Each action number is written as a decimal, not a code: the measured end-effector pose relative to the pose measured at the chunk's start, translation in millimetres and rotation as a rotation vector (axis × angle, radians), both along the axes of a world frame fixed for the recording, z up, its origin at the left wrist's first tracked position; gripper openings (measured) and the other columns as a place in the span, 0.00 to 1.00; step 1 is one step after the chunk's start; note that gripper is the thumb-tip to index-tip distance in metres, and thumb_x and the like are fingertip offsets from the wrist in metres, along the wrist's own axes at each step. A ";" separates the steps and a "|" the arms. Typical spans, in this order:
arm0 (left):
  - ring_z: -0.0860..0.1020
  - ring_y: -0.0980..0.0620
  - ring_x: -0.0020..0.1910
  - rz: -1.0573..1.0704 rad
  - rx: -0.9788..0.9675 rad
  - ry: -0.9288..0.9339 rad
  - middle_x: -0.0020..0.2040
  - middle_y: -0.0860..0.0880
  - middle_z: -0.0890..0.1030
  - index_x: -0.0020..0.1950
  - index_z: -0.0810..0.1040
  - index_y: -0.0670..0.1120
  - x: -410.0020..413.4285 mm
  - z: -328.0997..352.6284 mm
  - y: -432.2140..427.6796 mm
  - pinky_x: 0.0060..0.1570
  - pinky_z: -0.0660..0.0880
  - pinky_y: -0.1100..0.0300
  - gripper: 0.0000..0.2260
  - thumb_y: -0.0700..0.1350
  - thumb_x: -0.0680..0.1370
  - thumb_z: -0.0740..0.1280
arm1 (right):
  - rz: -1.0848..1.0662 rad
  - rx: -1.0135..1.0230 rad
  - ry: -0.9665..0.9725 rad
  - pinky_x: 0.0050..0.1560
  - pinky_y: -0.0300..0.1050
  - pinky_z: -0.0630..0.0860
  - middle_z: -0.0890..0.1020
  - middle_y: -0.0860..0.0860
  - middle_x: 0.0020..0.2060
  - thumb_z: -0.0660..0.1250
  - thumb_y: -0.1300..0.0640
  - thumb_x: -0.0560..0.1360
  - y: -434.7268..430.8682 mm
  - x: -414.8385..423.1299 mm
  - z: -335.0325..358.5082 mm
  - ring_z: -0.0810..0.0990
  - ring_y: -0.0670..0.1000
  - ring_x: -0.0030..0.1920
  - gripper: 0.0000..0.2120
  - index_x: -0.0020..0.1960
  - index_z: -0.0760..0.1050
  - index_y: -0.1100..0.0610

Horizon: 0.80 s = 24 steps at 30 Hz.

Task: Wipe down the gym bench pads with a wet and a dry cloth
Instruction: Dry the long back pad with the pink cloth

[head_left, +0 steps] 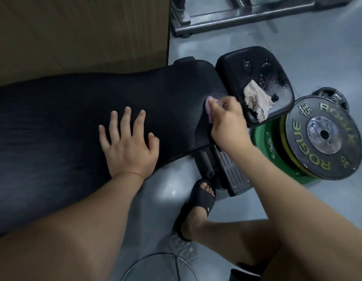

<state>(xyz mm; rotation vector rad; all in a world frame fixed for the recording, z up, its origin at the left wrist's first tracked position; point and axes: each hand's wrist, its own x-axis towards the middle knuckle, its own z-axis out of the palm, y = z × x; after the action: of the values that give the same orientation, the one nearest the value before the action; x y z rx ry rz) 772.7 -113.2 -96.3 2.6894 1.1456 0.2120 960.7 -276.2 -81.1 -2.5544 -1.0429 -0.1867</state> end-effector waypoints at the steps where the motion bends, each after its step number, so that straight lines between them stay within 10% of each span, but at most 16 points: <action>1: 0.52 0.44 0.82 -0.001 0.001 -0.001 0.81 0.49 0.61 0.79 0.63 0.56 -0.4 -0.4 -0.2 0.77 0.49 0.36 0.26 0.56 0.80 0.57 | -0.042 -0.013 -0.026 0.49 0.50 0.76 0.74 0.59 0.47 0.61 0.63 0.78 8.6 17.5 -0.9 0.74 0.60 0.46 0.08 0.49 0.80 0.59; 5: 0.52 0.44 0.82 -0.006 0.005 0.013 0.81 0.49 0.60 0.79 0.62 0.57 -0.4 -0.9 -0.8 0.77 0.49 0.36 0.26 0.57 0.80 0.57 | -0.071 -0.052 0.002 0.48 0.46 0.75 0.74 0.60 0.47 0.62 0.66 0.74 47.4 65.9 5.9 0.76 0.63 0.47 0.11 0.39 0.68 0.51; 14: 0.52 0.44 0.82 -0.005 -0.003 0.004 0.81 0.49 0.61 0.79 0.63 0.56 0.4 0.9 1.0 0.77 0.49 0.36 0.27 0.56 0.79 0.57 | -0.010 -0.097 0.055 0.50 0.41 0.71 0.75 0.60 0.50 0.62 0.65 0.78 -11.5 17.7 11.6 0.77 0.60 0.47 0.09 0.53 0.80 0.65; 20: 0.52 0.44 0.82 -0.005 0.007 0.010 0.81 0.49 0.60 0.79 0.63 0.56 -1.3 -2.0 1.2 0.77 0.49 0.37 0.27 0.57 0.79 0.56 | 0.014 -0.172 -0.020 0.49 0.50 0.78 0.72 0.58 0.48 0.59 0.66 0.71 56.8 80.9 10.6 0.75 0.62 0.49 0.08 0.45 0.73 0.57; 24: 0.53 0.43 0.81 -0.003 0.003 -0.002 0.81 0.49 0.61 0.79 0.64 0.55 0.2 -1.8 1.6 0.77 0.49 0.36 0.27 0.57 0.79 0.57 | 0.170 -0.076 0.011 0.48 0.56 0.77 0.73 0.57 0.48 0.58 0.57 0.83 33.3 15.5 11.0 0.75 0.59 0.46 0.13 0.55 0.78 0.63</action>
<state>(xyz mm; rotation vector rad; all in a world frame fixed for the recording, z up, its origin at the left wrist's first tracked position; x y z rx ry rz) 772.9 -111.6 -98.1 2.6931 1.1421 0.2158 976.2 -242.9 -70.1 -2.5135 -1.2789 -0.0892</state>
